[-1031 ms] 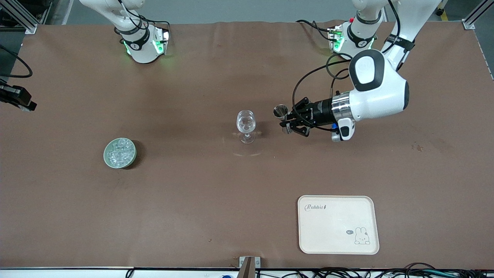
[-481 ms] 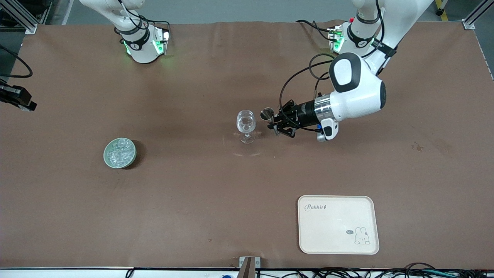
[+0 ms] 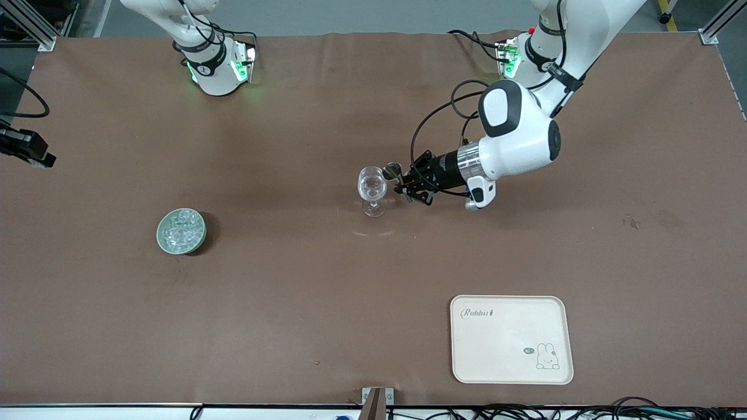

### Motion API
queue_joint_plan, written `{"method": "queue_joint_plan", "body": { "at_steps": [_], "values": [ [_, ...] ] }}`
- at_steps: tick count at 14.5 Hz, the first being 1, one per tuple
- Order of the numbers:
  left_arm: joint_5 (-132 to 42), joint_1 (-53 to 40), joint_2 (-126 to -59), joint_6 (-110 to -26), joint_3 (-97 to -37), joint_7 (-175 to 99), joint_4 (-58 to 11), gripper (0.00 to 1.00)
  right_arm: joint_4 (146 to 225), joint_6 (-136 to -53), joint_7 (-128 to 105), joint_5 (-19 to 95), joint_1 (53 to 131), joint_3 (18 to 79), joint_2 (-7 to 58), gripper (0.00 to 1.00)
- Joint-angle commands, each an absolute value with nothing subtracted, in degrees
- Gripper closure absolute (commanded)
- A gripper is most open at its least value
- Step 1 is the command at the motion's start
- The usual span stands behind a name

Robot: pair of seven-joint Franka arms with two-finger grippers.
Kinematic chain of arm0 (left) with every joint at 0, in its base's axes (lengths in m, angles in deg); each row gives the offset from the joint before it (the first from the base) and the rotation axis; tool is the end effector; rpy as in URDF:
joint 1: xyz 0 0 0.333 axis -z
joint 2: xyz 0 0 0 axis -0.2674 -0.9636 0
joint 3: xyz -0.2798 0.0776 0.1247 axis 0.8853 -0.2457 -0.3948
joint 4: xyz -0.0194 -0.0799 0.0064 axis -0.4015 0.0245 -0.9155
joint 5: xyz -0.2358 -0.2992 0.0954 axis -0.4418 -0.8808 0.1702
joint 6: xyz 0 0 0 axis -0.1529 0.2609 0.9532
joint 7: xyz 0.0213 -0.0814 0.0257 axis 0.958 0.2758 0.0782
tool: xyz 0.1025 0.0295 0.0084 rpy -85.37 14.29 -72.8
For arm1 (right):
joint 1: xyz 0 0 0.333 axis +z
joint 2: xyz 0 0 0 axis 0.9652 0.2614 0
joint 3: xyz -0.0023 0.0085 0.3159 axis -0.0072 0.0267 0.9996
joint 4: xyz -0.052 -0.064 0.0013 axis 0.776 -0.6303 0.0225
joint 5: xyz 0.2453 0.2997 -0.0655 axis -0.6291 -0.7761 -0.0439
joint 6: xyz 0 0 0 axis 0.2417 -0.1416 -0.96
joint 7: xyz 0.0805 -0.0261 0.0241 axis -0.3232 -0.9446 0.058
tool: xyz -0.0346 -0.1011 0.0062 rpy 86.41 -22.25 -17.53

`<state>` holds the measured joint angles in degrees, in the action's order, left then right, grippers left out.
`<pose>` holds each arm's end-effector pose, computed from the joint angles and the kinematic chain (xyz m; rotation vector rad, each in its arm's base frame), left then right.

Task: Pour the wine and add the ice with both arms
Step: 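Tilt the jigger over the glass rim with the left gripper to pour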

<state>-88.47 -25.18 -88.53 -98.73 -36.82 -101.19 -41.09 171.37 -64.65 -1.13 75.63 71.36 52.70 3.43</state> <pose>0.4994 -0.3522 0.3342 1.8712 1.5269 -0.7356 0.5549 -0.0494 0.6422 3.1207 -0.2810 -0.0287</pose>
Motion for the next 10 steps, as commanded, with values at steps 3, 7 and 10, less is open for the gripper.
{"method": "queue_joint_plan", "body": {
  "at_steps": [3,7,10],
  "values": [
    [-85.3,-24.2,-88.6,-100.7,-36.3,-103.1,-41.0,1.00,172.8,-65.1,-1.6,75.2,71.0,52.9,2.2,0.97],
    [-77.8,-24.1,-88.8,-100.6,-36.6,-107.7,-40.7,1.00,172.8,-65.1,-1.6,75.2,71.0,52.9,2.2,0.97],
    [-75.4,-24.1,-89.2,-100.6,-36.7,-109.6,-40.2,1.00,172.9,-65.3,-1.6,75.2,71.0,52.9,2.2,0.97]
  ]
}}
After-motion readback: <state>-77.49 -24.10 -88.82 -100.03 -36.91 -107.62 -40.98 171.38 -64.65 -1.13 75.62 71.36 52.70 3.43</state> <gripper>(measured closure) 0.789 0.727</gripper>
